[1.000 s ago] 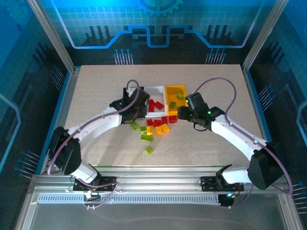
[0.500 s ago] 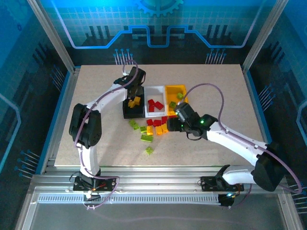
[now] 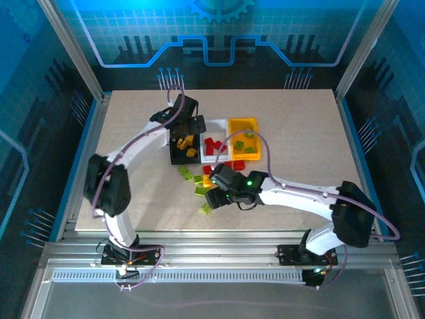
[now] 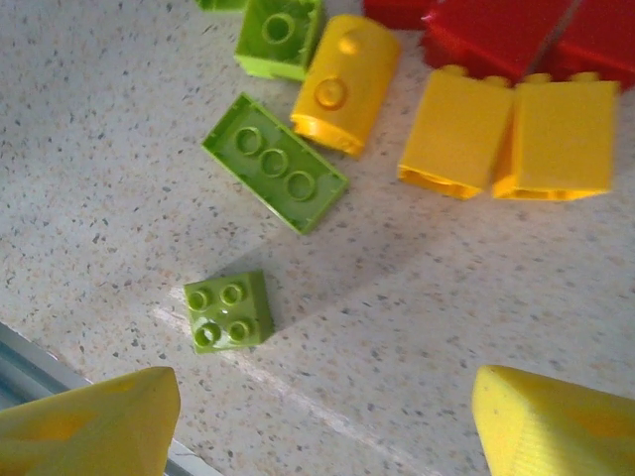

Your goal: Sort the legos into containers by color

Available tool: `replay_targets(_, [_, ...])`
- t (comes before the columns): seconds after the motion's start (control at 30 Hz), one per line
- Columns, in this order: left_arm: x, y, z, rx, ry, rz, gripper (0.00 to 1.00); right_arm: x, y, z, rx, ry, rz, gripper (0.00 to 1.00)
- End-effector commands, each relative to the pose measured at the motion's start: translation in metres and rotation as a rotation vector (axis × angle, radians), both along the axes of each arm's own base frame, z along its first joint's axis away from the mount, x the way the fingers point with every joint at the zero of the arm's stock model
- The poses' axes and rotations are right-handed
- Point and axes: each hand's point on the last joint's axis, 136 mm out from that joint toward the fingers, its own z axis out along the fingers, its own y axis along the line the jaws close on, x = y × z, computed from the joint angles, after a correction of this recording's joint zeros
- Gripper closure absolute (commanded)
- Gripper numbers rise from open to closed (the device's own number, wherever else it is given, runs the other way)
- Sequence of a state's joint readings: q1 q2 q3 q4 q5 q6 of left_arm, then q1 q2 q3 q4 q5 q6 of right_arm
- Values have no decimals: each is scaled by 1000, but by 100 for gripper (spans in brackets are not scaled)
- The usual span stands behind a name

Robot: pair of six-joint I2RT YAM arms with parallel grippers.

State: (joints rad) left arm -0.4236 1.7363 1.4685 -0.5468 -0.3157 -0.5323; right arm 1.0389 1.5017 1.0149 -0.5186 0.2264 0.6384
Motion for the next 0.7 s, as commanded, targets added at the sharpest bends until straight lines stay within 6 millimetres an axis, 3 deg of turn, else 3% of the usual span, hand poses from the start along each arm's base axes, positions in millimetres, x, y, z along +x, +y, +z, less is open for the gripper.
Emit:
replay_targets(0.0, [-36,-19,47,-127,-116,-67,1,-2,27,-5,-1,3,53,21])
replay_targets(0.13, [-88,-14,45,-168,-133,-88,1,-7,43,-28,-52,37,79,20])
replay_targets(0.37, [-160,23,10,-217,-94,-30,1,-10,50,-63,-167,61,88,23])
replay_targets(0.5, [-183,39,-11,-219,-67,3,1,-16,52,-75,-225,55,99,30])
replay_targets(0.67, [-195,50,-29,-197,-37,29,1,-19,48,-85,-263,60,96,48])
